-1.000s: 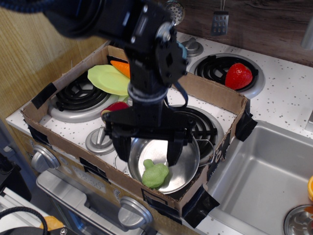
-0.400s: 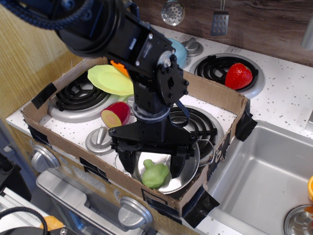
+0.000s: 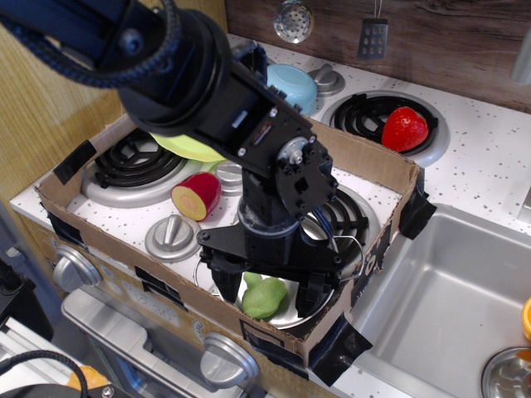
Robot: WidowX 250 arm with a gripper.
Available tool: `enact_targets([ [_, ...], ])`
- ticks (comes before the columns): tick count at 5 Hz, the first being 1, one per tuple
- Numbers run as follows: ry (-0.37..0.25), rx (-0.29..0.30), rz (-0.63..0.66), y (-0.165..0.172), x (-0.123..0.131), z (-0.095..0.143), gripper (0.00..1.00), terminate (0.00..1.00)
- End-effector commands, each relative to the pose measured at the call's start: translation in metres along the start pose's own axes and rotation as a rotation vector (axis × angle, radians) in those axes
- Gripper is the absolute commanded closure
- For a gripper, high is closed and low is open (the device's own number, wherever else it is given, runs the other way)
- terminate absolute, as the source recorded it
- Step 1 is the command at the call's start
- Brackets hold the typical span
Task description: Take broccoli out of pan
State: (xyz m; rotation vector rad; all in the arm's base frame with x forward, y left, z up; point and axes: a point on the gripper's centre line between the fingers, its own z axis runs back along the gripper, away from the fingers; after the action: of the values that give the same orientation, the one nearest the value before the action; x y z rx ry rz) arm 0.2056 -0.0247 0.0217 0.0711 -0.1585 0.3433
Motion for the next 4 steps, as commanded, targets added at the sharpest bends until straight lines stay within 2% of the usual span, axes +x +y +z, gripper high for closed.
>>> enact_targets([
  [1,-0.019,-0.028,-0.043,-0.0117,0.0043,-0.005,0.0,0.0],
  [3,-0.063,-0.04,-0.076,-0.0127,0.0042,-0.0136,0.0,0.0],
  [4,-0.081,-0.008,-0.06,-0.0104,0.0007,-0.0115,1.0,0.0],
])
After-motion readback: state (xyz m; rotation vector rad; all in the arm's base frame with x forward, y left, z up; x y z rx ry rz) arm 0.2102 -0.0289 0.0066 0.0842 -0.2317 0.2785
